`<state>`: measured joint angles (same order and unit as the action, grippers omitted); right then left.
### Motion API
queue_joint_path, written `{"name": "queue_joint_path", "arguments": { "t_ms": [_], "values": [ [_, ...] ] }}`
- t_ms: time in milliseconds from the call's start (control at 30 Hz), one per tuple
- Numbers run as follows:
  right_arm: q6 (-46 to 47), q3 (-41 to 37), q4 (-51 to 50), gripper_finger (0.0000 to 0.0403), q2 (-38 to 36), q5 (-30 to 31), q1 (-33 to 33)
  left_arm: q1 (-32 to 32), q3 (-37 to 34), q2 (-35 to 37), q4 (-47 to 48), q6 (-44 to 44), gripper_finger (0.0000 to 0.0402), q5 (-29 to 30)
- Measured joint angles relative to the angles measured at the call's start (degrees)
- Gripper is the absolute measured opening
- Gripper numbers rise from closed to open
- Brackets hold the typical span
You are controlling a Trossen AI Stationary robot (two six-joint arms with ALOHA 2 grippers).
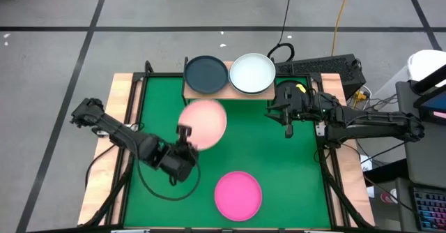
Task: Place and stack plates onto a shelf
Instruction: Stack the light brown plate on top of the dark blue plate on the shelf
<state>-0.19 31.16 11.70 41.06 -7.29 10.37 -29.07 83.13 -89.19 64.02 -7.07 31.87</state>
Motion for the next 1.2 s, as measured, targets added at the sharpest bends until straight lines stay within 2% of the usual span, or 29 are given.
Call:
{"name": "queue_joint_path", "arguments": {
  "t_ms": [67, 200, 333, 433, 567, 667, 767, 1067, 1200],
  "values": [
    [0.00, 0.00, 0.00, 0.0100, -0.01, 0.02, 0.00, 2.28, 2.79, 0.02, 1.88, 5.87, 0.0010, 4.12],
    [0.00, 0.00, 0.57, 0.0100, 0.00, 0.02, 0.02, 9.63, 6.52, 0.05, 0.73, 19.87, 0.0010, 7.19],
    [0.00, 0.00, 1.46, 0.0100, 0.00, 0.04, 0.02, 19.21, 6.87, 0.04, -3.73, 34.27, 0.0014, 6.06],
    [0.00, 0.00, 1.75, 0.0100, -0.02, 0.04, 0.02, 26.97, 6.87, 0.04, -4.81, 40.89, 0.0018, 2.90],
    [-0.15, 0.00, 1.76, 0.0100, 0.00, 0.04, 0.02, 36.42, 6.87, 0.04, -5.58, 43.06, 0.0020, -2.23],
    [-0.35, 0.00, 1.76, 0.0100, 0.00, 0.04, 0.02, 40.80, 6.80, 0.04, -6.82, 42.99, 0.0021, -7.31],
    [-0.47, 0.00, 1.77, 0.0100, 0.00, 0.04, 0.02, 42.73, 6.17, 0.04, -7.65, 44.30, 0.0021, -9.81],
    [-0.50, 0.00, 1.75, 0.0100, -0.02, 0.04, 0.02, 45.51, 6.12, -1.42, -7.62, 43.00, 0.0024, -11.40],
    [-0.50, 0.00, 1.77, 0.0100, -0.02, 0.05, 0.02, 45.42, 6.05, -2.12, -7.53, 42.75, 0.0044, -11.09]
  ]
}}
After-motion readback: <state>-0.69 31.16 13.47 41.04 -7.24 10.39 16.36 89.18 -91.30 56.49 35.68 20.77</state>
